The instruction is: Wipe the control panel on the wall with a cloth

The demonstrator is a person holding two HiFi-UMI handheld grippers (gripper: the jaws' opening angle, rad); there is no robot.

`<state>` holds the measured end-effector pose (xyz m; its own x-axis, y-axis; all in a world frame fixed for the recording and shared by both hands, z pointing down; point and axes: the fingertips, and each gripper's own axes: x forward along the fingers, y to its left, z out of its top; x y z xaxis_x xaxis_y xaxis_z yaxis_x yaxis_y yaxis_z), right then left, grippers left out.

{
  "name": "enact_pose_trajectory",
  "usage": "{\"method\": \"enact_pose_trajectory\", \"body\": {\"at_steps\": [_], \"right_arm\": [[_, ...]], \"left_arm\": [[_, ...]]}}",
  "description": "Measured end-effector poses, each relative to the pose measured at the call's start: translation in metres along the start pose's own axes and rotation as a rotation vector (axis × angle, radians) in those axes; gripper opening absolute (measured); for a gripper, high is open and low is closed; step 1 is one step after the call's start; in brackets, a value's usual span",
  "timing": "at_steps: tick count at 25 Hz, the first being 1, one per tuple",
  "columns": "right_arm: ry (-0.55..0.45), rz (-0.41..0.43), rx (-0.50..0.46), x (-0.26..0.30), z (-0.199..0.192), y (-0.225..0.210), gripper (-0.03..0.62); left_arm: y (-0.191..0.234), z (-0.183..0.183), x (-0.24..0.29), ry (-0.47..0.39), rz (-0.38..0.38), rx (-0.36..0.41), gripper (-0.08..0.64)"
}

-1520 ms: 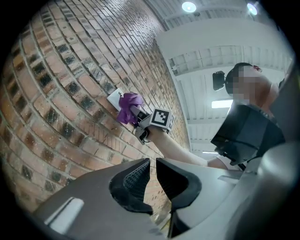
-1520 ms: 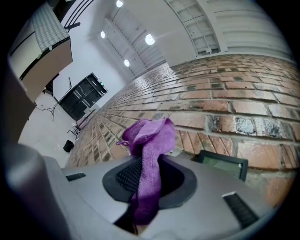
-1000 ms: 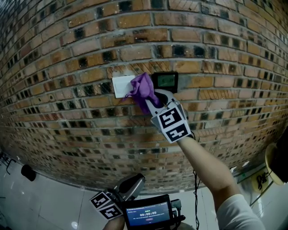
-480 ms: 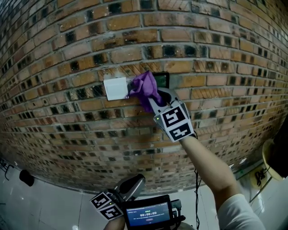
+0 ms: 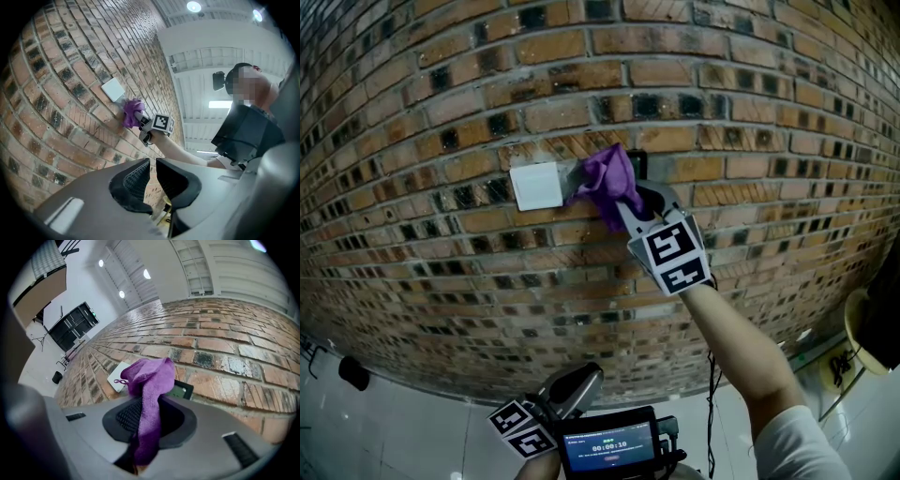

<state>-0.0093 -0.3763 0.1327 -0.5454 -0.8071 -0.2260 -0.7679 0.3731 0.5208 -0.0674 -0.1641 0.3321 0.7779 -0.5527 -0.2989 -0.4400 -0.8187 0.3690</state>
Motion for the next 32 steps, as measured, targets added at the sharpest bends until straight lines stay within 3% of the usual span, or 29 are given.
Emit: {"method": "enact_pose_trajectory", "body": {"at_steps": [32], "right_arm": [[0.091, -0.135, -0.033, -0.048, -0.031, -0.069, 0.086]], "left_arm": [[-0.015, -0.004, 0.016, 0.023, -0.042, 0.001, 0.031]]}}
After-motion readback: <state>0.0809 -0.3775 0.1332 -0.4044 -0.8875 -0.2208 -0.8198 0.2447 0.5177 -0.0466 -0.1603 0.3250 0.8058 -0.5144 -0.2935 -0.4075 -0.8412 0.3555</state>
